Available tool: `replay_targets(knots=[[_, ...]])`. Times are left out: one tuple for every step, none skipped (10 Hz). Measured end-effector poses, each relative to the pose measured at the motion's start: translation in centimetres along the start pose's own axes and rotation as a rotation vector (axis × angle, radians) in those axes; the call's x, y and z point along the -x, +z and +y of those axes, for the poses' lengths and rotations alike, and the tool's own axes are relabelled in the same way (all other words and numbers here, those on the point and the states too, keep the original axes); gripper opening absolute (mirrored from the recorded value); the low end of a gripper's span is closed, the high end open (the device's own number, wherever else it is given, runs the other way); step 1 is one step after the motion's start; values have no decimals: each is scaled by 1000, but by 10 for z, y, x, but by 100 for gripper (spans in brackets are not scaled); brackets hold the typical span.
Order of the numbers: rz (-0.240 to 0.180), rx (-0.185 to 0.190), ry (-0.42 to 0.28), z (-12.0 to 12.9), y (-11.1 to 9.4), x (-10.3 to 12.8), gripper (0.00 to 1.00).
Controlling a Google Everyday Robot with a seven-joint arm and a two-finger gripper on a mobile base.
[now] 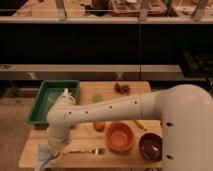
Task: Place towel in paper cup
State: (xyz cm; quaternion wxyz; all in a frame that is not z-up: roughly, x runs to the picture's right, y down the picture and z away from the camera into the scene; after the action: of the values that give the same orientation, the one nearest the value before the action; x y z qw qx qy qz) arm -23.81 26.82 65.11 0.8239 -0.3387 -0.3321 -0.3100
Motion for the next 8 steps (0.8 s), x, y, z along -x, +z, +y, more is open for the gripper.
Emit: replay_targets(knots=[[2,-2,-1,1,-2,0,0],[4,-5,-5,1,-4,2,0],[6,-5,-13,1,-6,4,0],[-6,-1,-32,2,-6,10,0],[-11,1,-43,2,-6,14,0],[-14,8,-54,3,-5,18,0],[-17,16,-66,3,-1,22,1],[-18,16,-70,5,-1,23,6]])
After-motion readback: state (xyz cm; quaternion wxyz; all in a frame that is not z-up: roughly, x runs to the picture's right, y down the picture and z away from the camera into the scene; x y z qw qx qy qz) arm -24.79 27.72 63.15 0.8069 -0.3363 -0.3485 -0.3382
